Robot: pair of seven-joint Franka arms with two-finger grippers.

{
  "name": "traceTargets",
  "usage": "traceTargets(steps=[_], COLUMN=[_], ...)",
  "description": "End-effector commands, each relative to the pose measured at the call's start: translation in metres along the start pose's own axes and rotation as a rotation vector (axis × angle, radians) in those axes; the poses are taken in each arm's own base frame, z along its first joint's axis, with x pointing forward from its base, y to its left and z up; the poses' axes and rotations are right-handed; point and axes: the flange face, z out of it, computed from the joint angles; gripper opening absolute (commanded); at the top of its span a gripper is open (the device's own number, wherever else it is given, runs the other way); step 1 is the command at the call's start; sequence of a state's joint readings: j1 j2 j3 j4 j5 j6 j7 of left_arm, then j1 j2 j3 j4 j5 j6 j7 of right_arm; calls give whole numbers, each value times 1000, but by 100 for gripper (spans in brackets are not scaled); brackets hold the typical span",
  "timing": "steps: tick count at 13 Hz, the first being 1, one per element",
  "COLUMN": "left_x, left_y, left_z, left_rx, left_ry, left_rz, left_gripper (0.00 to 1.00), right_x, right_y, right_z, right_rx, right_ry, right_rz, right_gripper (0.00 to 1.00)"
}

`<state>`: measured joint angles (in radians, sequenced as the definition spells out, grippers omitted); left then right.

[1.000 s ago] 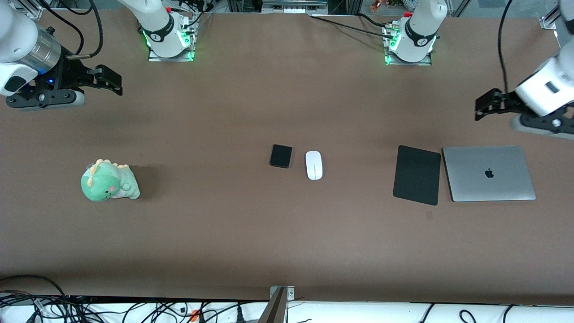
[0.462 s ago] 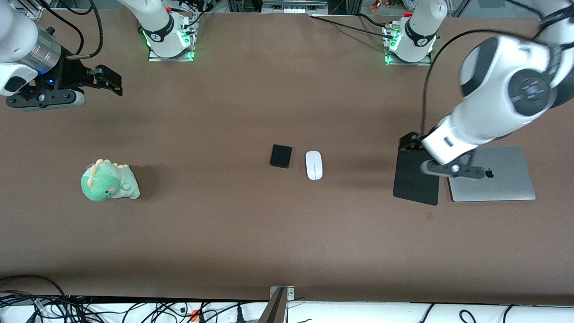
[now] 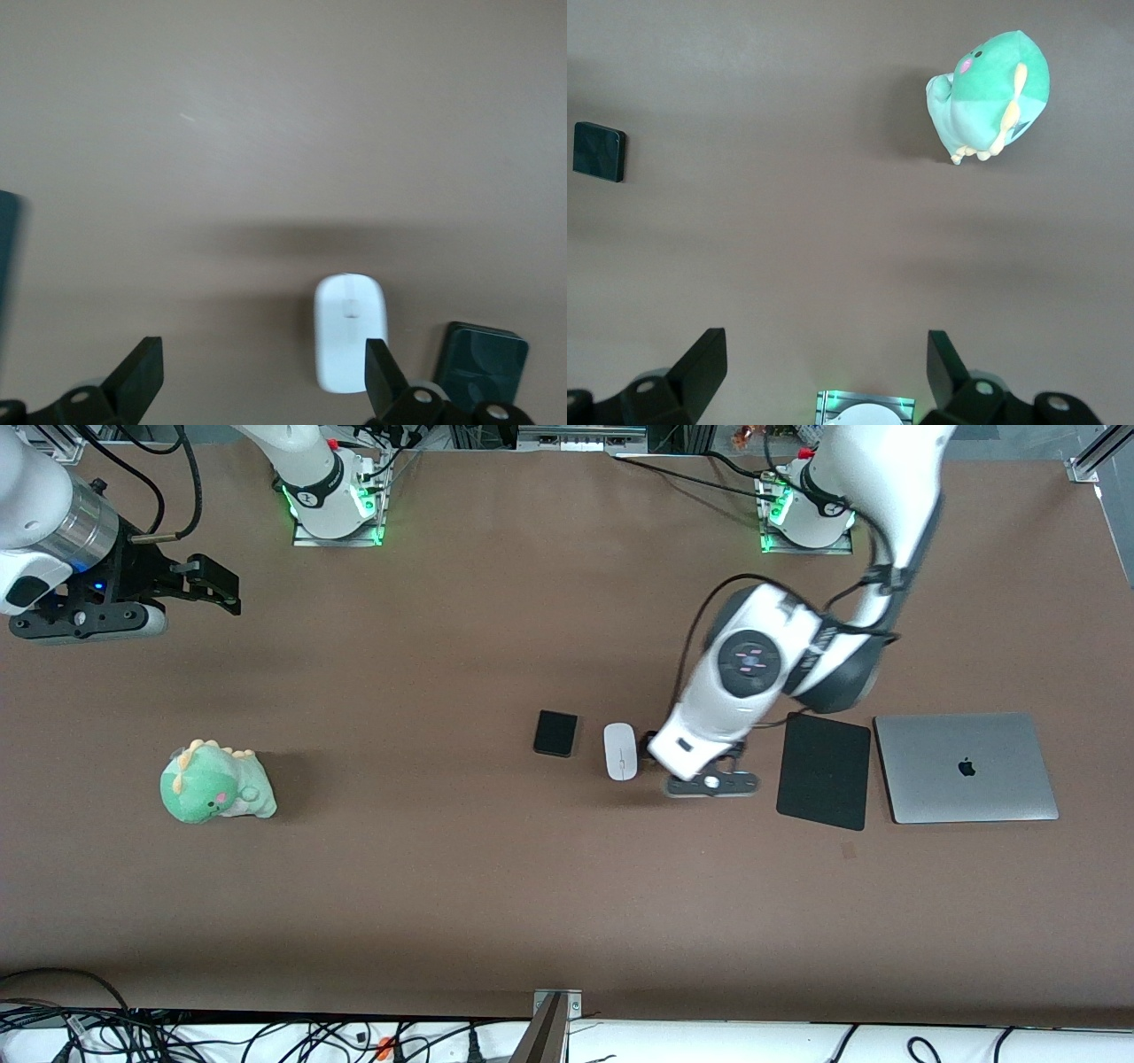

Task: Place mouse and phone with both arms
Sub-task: 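Lower the left gripper onto the white mouse and grasp it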

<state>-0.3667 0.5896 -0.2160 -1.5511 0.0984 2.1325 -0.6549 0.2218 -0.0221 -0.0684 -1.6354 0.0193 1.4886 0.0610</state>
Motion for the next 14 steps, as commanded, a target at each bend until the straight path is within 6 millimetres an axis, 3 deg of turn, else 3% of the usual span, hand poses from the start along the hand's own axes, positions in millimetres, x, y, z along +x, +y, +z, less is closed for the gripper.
traceTargets(steps=[1, 5, 8, 10, 11, 12, 13, 14], left_x=[-13, -49, -60, -69, -68, -68, -67, -64], left_y=[28, 36, 39, 47, 45, 45, 45, 43], left_z=[52, 110, 136, 144, 143, 143, 142, 139], left_rx=[1, -76, -32, 1, 6, 7, 6, 6], left_ry=[35, 93, 84, 107, 113, 112, 113, 116], left_rz=[7, 17, 9, 13, 17, 15, 13, 8], left_gripper=[100, 100, 100, 100, 90, 59, 43, 34], right_x=[2, 2, 4, 4, 5, 4, 1, 1], right_y=[4, 4, 4, 1, 1, 3, 3, 4], right_z=[2, 4, 9, 9, 8, 5, 0, -2], right_rx=[1, 1, 1, 1, 1, 3, 4, 5], right_ry=[1, -4, -3, 0, 10, 13, 22, 28], right_rz=[3, 2, 4, -2, -2, 0, 2, 5], right_gripper=[100, 100, 100, 100, 100, 100, 100, 100])
